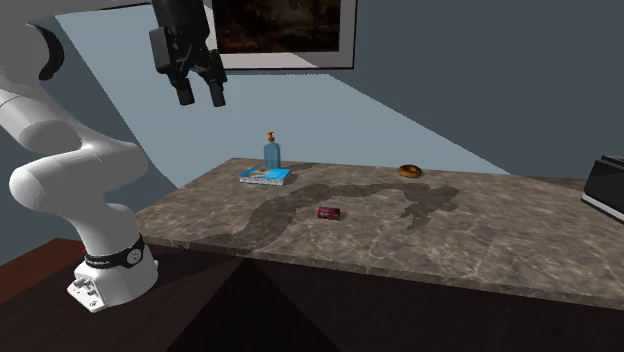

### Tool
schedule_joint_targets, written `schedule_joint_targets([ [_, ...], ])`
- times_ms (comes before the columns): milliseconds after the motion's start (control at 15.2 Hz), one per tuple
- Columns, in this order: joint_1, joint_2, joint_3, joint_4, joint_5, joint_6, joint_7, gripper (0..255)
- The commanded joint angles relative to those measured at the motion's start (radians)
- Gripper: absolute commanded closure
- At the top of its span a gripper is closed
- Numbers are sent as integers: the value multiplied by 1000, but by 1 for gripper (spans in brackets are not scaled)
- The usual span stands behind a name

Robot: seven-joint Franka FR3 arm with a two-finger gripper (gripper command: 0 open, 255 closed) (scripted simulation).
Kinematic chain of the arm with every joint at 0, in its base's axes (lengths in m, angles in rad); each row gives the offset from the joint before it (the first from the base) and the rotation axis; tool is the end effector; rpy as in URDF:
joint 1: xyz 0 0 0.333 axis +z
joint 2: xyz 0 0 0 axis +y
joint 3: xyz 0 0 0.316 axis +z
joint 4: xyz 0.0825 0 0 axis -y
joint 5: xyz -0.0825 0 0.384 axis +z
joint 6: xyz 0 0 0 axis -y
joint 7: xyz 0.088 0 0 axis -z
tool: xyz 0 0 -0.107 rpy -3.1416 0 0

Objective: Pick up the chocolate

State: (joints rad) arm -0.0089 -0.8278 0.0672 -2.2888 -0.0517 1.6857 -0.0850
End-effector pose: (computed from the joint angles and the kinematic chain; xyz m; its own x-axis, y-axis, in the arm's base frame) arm 0.3051 0.0217 0.6466 0.9677 0.1368 0.2117 0.1134 -0.9864 0.1191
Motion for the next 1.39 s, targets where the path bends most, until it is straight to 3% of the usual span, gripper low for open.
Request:
schedule_joint_targets([
  [0, 0, 0, 0, 0, 0, 0, 0, 0],
  [660, 48, 150, 159, -96, 84, 193, 162, 0],
  [1320, 72, 407, 327, -83, 113, 392, 334, 0],
])
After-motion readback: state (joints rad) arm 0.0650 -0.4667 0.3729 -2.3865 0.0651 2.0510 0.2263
